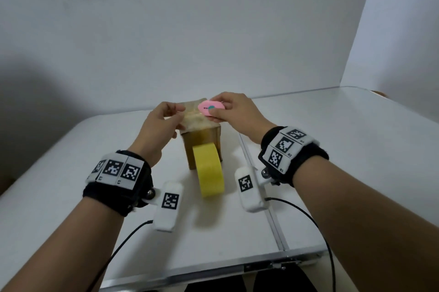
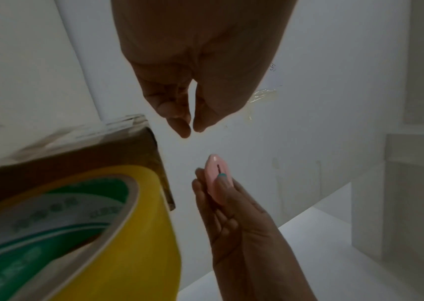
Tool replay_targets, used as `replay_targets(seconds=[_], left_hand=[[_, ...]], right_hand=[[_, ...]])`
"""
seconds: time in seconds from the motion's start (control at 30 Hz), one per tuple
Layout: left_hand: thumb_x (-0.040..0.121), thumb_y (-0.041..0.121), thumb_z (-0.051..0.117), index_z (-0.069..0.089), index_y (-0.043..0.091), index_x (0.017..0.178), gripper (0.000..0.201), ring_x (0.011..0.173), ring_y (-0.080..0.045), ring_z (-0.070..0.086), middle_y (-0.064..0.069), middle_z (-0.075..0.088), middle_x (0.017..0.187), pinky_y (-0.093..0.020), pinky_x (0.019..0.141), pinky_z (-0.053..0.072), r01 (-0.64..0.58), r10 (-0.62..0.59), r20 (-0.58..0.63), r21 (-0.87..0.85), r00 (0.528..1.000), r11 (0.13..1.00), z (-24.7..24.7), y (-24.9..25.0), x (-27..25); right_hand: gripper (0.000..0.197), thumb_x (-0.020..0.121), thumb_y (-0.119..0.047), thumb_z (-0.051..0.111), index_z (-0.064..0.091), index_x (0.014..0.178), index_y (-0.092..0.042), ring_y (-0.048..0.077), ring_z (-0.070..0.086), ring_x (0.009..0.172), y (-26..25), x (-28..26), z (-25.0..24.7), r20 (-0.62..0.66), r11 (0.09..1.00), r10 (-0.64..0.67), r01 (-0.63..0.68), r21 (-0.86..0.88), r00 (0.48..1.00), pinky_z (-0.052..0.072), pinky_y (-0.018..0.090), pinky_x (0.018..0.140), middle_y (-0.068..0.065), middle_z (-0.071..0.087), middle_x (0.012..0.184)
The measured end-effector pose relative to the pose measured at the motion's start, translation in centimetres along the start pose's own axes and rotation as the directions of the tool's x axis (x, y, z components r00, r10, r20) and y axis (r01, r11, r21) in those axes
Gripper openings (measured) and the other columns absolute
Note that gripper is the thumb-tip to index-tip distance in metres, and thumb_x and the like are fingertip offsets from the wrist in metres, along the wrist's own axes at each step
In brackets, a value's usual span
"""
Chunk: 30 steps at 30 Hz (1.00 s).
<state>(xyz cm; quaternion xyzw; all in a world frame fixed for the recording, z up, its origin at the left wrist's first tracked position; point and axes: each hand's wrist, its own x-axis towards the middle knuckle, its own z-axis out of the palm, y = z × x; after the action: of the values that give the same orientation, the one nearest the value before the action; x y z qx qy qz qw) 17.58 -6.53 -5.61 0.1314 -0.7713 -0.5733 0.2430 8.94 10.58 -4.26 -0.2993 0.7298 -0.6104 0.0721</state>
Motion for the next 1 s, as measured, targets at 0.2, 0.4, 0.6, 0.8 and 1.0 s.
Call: replay_targets(seconds=[0.2, 0.4, 0.6, 0.8, 1.0], left_hand=[[0.095, 0.017, 0.056, 0.062, 0.015, 0.100, 0.008, 0.065, -0.013, 0.060, 0.001, 0.062, 0.090, -0.022, 0.056, 0.043, 0.012, -0.025, 0.085, 0.155, 0.996, 0.988, -0.2, -0.5, -2.1], [0.089, 0.033, 0.066, 0.056, 0.012, 0.091, 0.023, 0.064, -0.012, 0.056, 0.002, 0.058, 0.079, -0.019, 0.055, 0.047, 0.079, -0.107, 0.149, 0.180, 0.983, 0.981, 0.6, -0.8, -3.5], [0.088, 0.028, 0.069, 0.048, 0.012, 0.095, 0.028, 0.064, -0.013, 0.055, -0.001, 0.058, 0.079, -0.015, 0.051, 0.049, 0.224, -0.236, 0.252, 0.078, 0.939, 0.972, 1.0, -1.1, -4.5], [0.085, 0.035, 0.071, 0.052, 0.019, 0.102, 0.031, 0.082, -0.013, 0.059, -0.001, 0.060, 0.092, -0.028, 0.079, 0.057, 0.266, -0.283, 0.382, 0.100, 0.880, 0.959, 0.0, -1.4, -5.1], [0.089, 0.036, 0.066, 0.063, 0.028, 0.121, 0.033, 0.113, -0.017, 0.067, 0.001, 0.072, 0.118, -0.044, 0.098, 0.052, 0.310, -0.311, 0.497, 0.086, 0.810, 0.947, -0.3, -1.0, -5.5]], right_hand=[[0.024, 0.078, -0.020, 0.074, 0.074, 0.099, -0.007, 0.025, 0.070, 0.097, 0.1, 0.0, 1.0, 0.097, 0.934, -0.032, 0.065, -0.352, 0.995, 0.054, 0.038, 0.084, 0.010, 0.075, 0.100], [0.023, 0.081, -0.024, 0.071, 0.069, 0.096, -0.007, 0.023, 0.064, 0.088, 1.0, -0.3, 1.5, 0.130, 0.893, -0.014, 0.071, -0.444, 0.991, 0.047, 0.029, 0.072, 0.009, 0.071, 0.096], [0.021, 0.081, -0.021, 0.071, 0.069, 0.100, -0.014, 0.019, 0.058, 0.082, 1.3, -0.1, 1.1, 0.196, 0.857, -0.023, 0.120, -0.501, 0.980, 0.042, 0.022, 0.064, 0.004, 0.067, 0.093], [0.025, 0.078, -0.017, 0.073, 0.077, 0.102, -0.018, 0.012, 0.058, 0.083, 1.2, 0.3, 1.0, 0.253, 0.854, 0.000, 0.132, -0.504, 0.967, 0.041, 0.019, 0.066, 0.006, 0.073, 0.093], [0.025, 0.077, -0.020, 0.074, 0.078, 0.101, -0.020, 0.010, 0.058, 0.082, 1.1, 0.6, 0.6, 0.289, 0.853, 0.037, 0.120, -0.508, 0.957, 0.040, 0.016, 0.065, 0.002, 0.073, 0.093]])
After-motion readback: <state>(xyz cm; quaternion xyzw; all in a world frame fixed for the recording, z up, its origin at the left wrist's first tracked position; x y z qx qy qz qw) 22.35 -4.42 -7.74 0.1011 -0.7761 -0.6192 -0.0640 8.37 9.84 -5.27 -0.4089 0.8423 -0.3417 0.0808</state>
